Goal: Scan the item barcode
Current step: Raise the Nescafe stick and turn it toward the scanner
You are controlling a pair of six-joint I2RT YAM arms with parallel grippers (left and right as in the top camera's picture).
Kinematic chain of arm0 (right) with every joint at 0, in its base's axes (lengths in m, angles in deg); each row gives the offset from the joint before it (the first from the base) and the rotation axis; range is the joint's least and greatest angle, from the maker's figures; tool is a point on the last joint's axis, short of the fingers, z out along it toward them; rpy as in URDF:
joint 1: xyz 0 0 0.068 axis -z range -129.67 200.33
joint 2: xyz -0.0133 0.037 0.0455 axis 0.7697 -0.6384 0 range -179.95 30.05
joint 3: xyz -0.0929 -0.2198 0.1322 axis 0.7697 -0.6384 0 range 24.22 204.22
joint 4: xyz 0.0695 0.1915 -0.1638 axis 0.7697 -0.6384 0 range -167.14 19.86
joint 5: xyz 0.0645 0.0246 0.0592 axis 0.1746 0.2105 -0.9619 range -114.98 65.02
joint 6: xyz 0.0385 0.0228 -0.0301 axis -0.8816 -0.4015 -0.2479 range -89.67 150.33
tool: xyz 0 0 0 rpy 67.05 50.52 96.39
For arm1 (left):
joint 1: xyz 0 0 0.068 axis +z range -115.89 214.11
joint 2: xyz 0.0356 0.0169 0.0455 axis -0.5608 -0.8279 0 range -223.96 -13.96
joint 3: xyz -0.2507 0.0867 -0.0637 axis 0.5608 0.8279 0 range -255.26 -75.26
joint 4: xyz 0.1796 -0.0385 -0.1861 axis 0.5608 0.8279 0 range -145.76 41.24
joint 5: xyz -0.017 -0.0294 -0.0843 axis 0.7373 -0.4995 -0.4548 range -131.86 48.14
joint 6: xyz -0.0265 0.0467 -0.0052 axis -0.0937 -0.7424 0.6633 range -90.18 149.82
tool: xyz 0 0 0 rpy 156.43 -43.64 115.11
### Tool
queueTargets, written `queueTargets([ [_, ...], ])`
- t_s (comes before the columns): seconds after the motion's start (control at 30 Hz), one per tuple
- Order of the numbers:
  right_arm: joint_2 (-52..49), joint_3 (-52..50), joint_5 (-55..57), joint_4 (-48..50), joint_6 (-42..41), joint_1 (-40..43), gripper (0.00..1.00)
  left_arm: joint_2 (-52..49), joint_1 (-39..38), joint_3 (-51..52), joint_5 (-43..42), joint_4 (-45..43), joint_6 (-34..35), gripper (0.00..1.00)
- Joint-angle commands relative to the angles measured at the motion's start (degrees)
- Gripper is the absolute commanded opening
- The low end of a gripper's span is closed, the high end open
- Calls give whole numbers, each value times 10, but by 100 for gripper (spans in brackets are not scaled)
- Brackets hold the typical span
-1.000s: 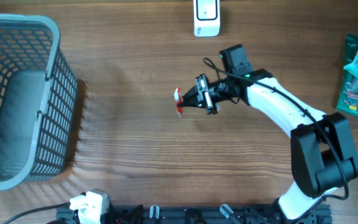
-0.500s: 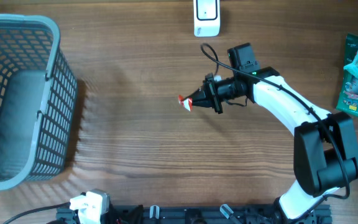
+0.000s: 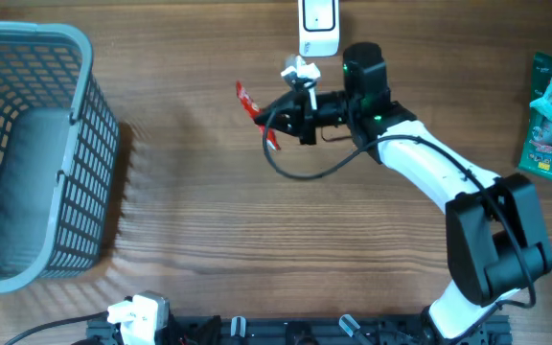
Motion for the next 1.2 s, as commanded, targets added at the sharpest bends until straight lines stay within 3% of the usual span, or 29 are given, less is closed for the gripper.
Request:
queueTargets([
  [0.0, 30, 5, 73, 13, 32, -20, 5, 2, 0, 0, -1, -2, 2, 100],
  [0.17, 96, 5, 308, -60, 110, -57, 5, 2, 0, 0, 0, -2, 2, 100],
  [0.23, 120, 5, 448, -43, 184, -88, 5, 2, 0, 0, 0, -2, 2, 100],
  [0.33, 124, 5, 574, 66, 263, -134, 5, 2, 0, 0, 0, -2, 2, 100],
  [0.4, 124, 5, 635, 149, 252, -146, 5, 2, 0, 0, -1, -2, 2, 100],
  [0.63, 124, 5, 660, 347, 255, -146, 4, 2, 0, 0, -1, -2, 2, 100],
  [0.77, 124, 5, 604, 434, 251, -146, 4, 2, 0, 0, -1, -2, 2, 100],
  [0.9, 124, 5, 459, 438, 382, -146, 4, 2, 0, 0, 0, -2, 2, 100],
  [1.0, 124, 5, 322, 413, 464, -140, 4, 2, 0, 0, 0, -2, 2, 100],
  [1.1, 124, 5, 115, 344, 588, -115, 4, 2, 0, 0, -1, -2, 2, 100],
  [1.17, 124, 5, -26, 320, 623, -89, 4, 2, 0, 0, -1, -2, 2, 100],
])
